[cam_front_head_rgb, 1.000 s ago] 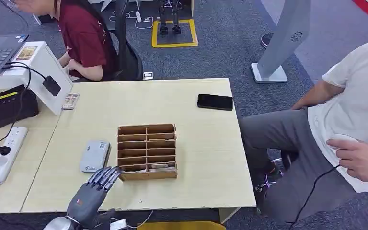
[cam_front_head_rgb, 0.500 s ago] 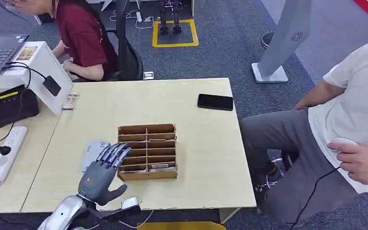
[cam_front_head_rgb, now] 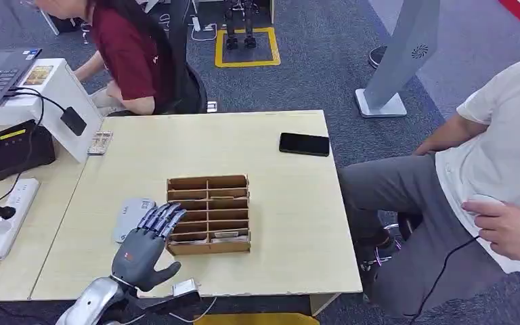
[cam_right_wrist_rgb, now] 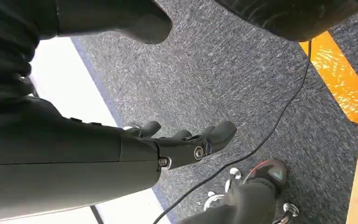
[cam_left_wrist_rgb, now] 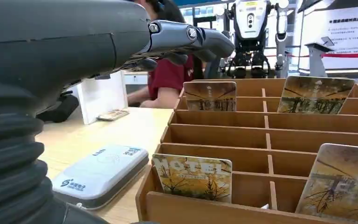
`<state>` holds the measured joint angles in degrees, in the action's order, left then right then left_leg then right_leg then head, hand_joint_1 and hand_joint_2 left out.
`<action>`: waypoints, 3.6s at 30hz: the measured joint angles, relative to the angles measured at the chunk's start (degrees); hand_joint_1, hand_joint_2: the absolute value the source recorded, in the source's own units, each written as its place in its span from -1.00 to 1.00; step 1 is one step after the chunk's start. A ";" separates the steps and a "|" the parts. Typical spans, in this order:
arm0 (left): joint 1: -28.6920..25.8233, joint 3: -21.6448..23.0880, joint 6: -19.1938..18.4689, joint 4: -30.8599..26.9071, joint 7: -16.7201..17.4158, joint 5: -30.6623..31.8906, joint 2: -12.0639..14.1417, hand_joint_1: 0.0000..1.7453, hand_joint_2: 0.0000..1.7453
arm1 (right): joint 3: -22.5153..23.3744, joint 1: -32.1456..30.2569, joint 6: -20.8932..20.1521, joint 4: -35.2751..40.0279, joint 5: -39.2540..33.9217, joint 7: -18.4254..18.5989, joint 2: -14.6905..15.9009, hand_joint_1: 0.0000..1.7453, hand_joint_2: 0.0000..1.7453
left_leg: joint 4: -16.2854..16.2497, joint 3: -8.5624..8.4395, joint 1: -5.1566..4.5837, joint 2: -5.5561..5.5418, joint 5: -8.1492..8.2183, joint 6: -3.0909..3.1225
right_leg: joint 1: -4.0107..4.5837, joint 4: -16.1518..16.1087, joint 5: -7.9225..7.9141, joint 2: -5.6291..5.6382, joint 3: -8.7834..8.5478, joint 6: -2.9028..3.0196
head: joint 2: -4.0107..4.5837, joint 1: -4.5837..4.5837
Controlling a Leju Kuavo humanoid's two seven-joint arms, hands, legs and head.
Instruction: Pass the card to the sensor for recognition and then transmit it.
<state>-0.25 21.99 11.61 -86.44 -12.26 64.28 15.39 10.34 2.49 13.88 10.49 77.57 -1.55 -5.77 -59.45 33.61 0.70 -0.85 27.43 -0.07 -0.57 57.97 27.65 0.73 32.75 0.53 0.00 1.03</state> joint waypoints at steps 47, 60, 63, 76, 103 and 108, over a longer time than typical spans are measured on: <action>-2.20 0.11 -0.61 1.42 -0.46 0.24 -0.09 -1.00 1.00 | 0.13 0.11 0.35 0.00 1.42 -0.26 -0.37 -1.00 1.00 | 0.00 0.01 0.00 0.00 0.00 0.00 | 0.00 0.00 0.01 -0.01 0.00 -0.01 | 0.00 0.00; -2.19 0.11 -0.59 1.44 -0.44 0.24 -0.09 -1.00 1.00 | 0.15 0.12 0.39 0.02 1.47 -0.26 -0.39 -1.00 1.00 | 0.00 0.00 0.00 0.00 0.00 0.00 | 0.00 0.00 0.01 -0.01 0.01 -0.01 | 0.00 0.00; -2.11 0.11 -0.46 1.46 -0.44 0.24 -0.24 -1.00 1.00 | 0.17 0.11 0.39 0.02 2.06 -0.15 -0.39 -1.00 1.00 | 0.00 0.00 0.00 0.01 0.00 0.00 | 0.00 0.00 0.01 -0.01 0.01 -0.01 | 0.00 0.00; -0.01 0.11 0.44 4.85 1.49 1.42 -2.89 1.00 1.00 | 0.20 0.16 0.00 0.02 3.37 -0.26 -0.85 -1.00 1.00 | 0.00 0.00 0.01 0.00 0.00 0.00 | 0.00 0.00 0.01 0.00 0.00 -0.01 | 0.00 0.00; -0.50 -0.26 1.38 6.56 -0.55 -1.33 -3.43 1.00 1.00 | 0.50 0.40 -0.22 0.33 4.55 -0.57 -0.87 -1.00 1.00 | 0.01 -0.02 0.00 -0.01 0.00 0.00 | 0.00 0.00 0.02 -0.03 -0.04 -0.02 | 0.00 0.00; 1.69 -1.55 -1.01 2.37 -3.08 -10.61 -1.26 1.00 1.00 | 0.90 0.42 -0.28 0.33 5.29 -0.77 -0.85 -1.00 1.00 | -0.03 0.04 0.04 -0.05 -0.12 0.03 | 0.02 0.01 -0.02 -0.05 0.04 0.02 | 0.00 0.00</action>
<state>1.44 20.43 10.60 -84.07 -15.35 53.67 14.12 11.24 2.92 13.60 10.82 82.86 -2.32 -6.62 -59.48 33.65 0.74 -0.90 27.31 -0.04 -0.55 57.98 27.63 0.68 32.79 0.54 0.00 1.03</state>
